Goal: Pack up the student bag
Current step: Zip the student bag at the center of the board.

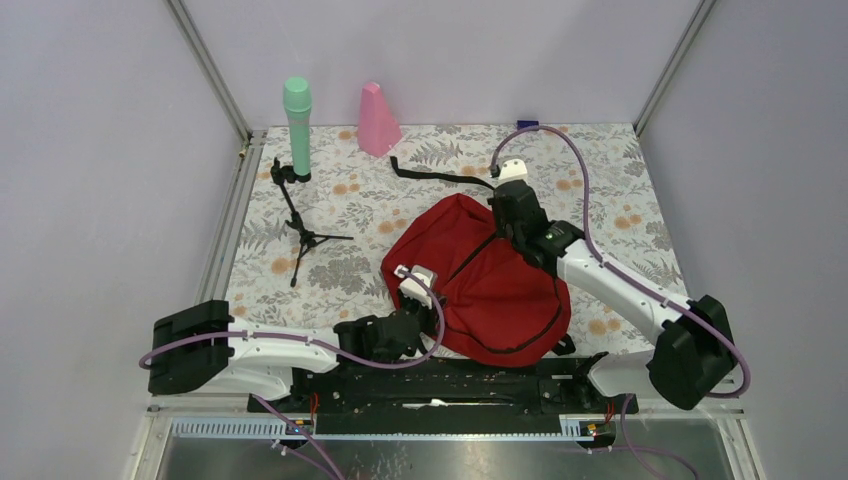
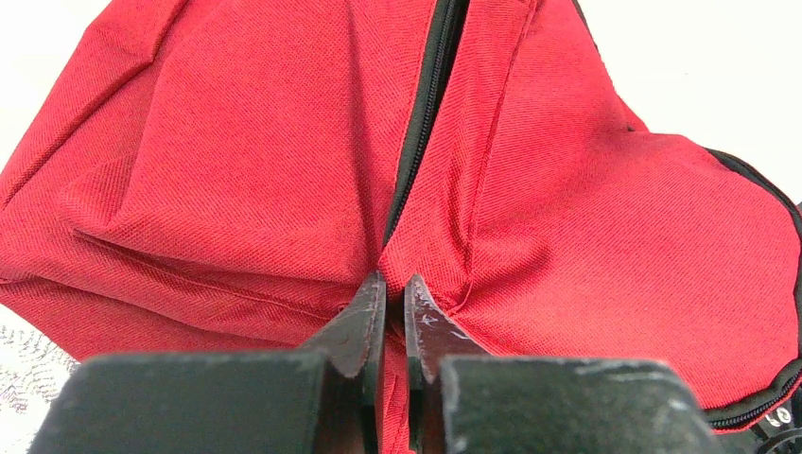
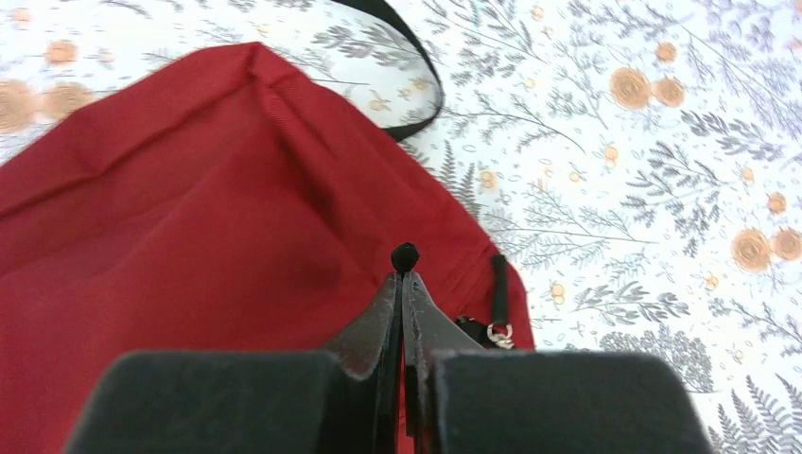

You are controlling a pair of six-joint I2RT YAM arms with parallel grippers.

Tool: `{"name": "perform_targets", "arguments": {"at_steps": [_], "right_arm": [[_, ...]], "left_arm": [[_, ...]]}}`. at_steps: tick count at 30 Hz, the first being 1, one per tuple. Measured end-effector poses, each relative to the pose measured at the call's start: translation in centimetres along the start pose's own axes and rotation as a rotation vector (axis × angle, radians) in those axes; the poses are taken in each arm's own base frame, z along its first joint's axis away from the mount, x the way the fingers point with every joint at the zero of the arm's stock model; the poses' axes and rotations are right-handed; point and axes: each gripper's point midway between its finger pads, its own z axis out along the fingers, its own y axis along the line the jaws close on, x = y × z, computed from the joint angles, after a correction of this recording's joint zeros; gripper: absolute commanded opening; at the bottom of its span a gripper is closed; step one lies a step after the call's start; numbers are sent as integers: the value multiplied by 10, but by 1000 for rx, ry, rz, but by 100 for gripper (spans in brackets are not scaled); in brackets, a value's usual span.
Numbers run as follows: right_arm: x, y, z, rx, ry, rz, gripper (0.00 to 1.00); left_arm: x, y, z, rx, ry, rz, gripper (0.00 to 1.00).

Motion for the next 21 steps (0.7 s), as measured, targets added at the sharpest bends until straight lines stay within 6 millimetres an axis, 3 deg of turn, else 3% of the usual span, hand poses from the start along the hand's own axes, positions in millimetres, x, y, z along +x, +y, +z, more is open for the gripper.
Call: {"name": "perform_targets", "arguments": {"at_steps": [6,16,21], "right_arm": [[11,-27,26,70,49,22,0],[42,-24,56,42,150,23,0],[47,-52,64,123,147,62,0]], "left_arm": [[1,2,-2,-3,7,4,0],[2,4,-3,-9,12,9,0],[3,8,-7,-16,25,23,0]]}}
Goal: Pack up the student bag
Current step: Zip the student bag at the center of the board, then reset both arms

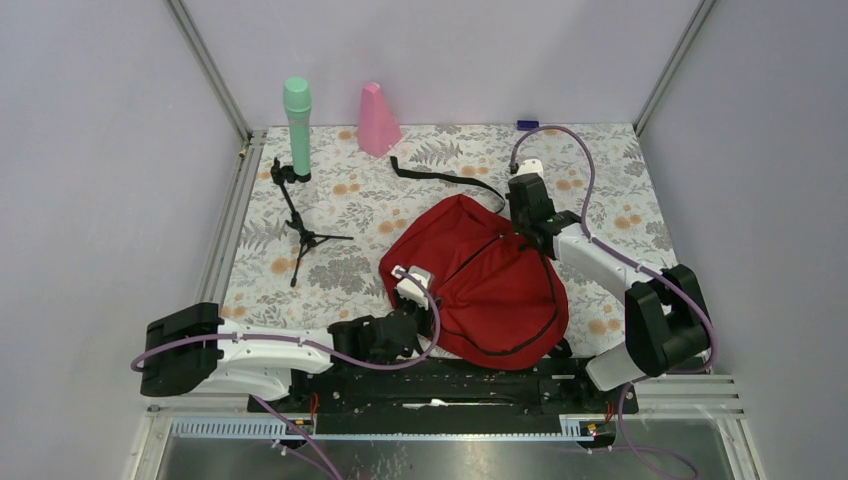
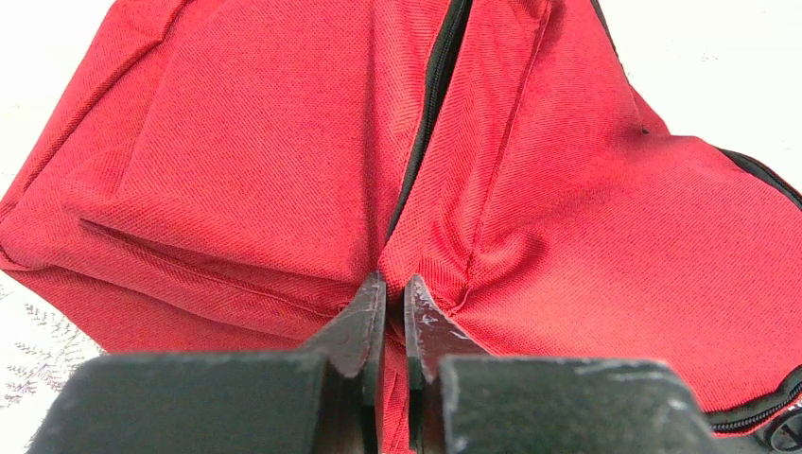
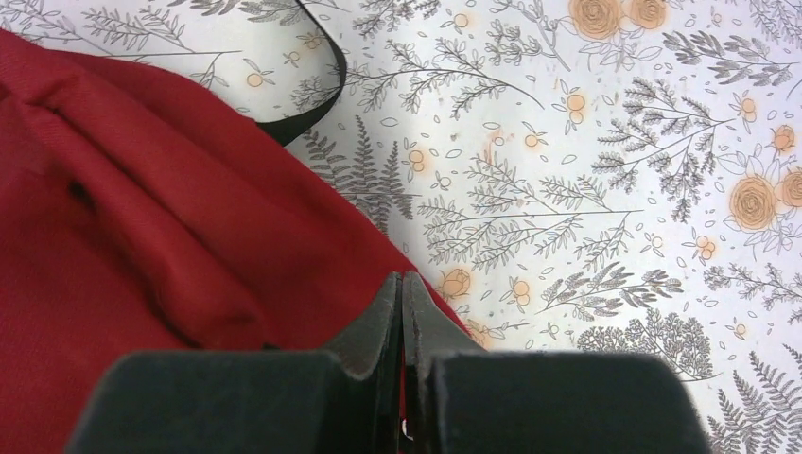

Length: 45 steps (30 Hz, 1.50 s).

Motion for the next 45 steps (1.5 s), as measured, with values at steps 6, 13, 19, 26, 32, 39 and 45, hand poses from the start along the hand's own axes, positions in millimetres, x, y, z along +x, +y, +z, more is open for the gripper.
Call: {"name": "perform_targets", "arguments": {"at_steps": [6,13,19,26,32,39,45], "right_arm": [[-22,-12,-18,-3,-68,14,28],[-47,-20,-50,-71,-136,64,71],[-57,-43,-70,-143,-160,185,80],[-40,-78,-86,-186,-154,372,82],[-34,-134,-130,-88,-273,546,83],[-53,-147,-198,-46,-499,520,84],[-55,-159,-247,34,-771,458,86]], "left_arm": [[-13,2,-3,-9,23,58,61],[-58,6,2,14,3,21,99],[-87,32,8,-2,6,-108,99],[-105,106,-7,-149,14,-288,99],[-153,186,-43,-305,-72,-503,99],[-221,209,-85,-407,-82,-428,99],[-246,220,-139,-521,-218,-239,99]]}}
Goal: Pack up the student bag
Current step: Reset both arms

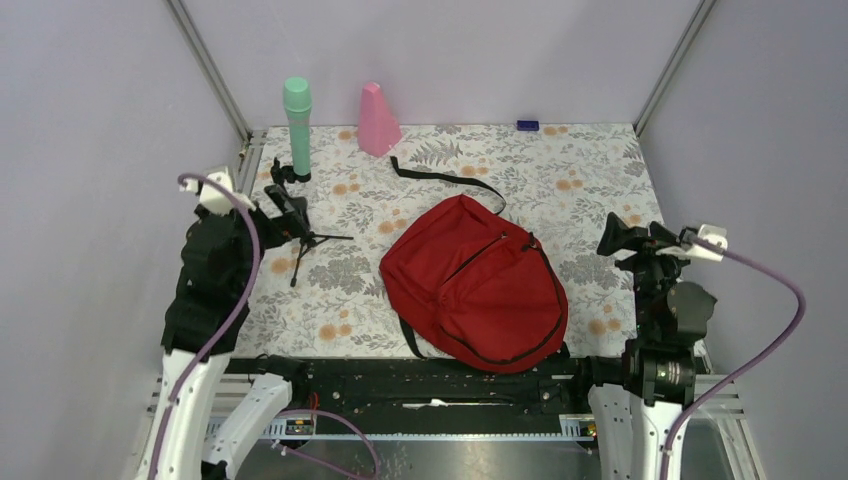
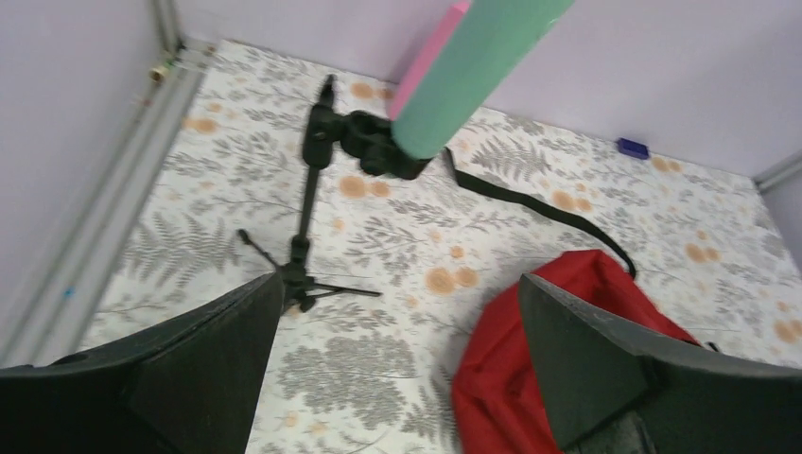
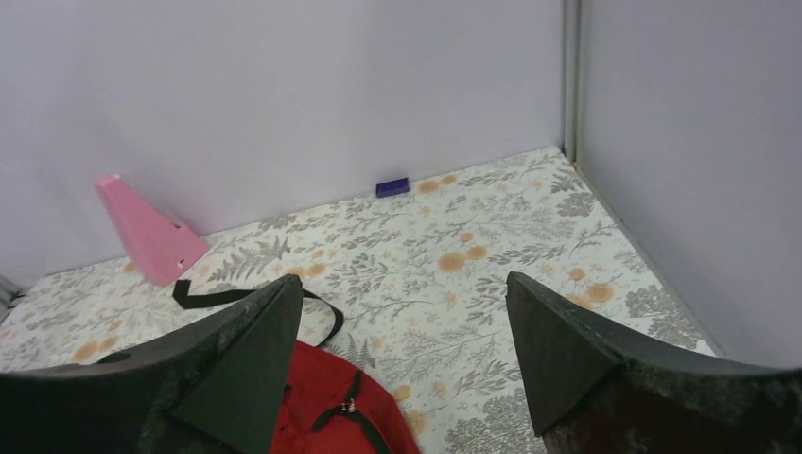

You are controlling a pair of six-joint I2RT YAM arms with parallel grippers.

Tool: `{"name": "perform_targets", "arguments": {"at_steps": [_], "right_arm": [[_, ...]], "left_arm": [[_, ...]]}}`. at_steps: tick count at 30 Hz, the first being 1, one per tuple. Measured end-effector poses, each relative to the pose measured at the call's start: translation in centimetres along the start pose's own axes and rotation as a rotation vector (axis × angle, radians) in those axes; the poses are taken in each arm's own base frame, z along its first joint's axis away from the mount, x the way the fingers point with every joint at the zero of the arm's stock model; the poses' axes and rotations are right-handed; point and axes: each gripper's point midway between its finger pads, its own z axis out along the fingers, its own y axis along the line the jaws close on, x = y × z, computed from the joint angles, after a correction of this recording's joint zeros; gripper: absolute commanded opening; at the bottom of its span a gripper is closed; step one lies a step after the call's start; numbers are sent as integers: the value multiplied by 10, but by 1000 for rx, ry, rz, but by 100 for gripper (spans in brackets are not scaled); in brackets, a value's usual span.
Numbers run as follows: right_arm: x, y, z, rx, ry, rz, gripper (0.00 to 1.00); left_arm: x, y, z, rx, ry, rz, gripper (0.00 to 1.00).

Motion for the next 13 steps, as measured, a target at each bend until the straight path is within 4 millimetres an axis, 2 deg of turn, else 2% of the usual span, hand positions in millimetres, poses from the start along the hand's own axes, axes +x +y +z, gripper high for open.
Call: {"name": "perform_targets", "arguments": {"at_steps": [4,7,10,13], "right_arm": [[18,-10,-6,11,-61,-30,86],[33,-18,-3,32,-43,-45,86],[29,-19,-3,37,-63,-55,86],[22,-18,-2,38,-90,-59,86]], "left_arm": [[4,23,-17,-58,-83,60,99],[25,37,-10,-104,-54,88,99],[54,48,0,-137,9,111,99],[63,51,3,-143,33,129,99]]}}
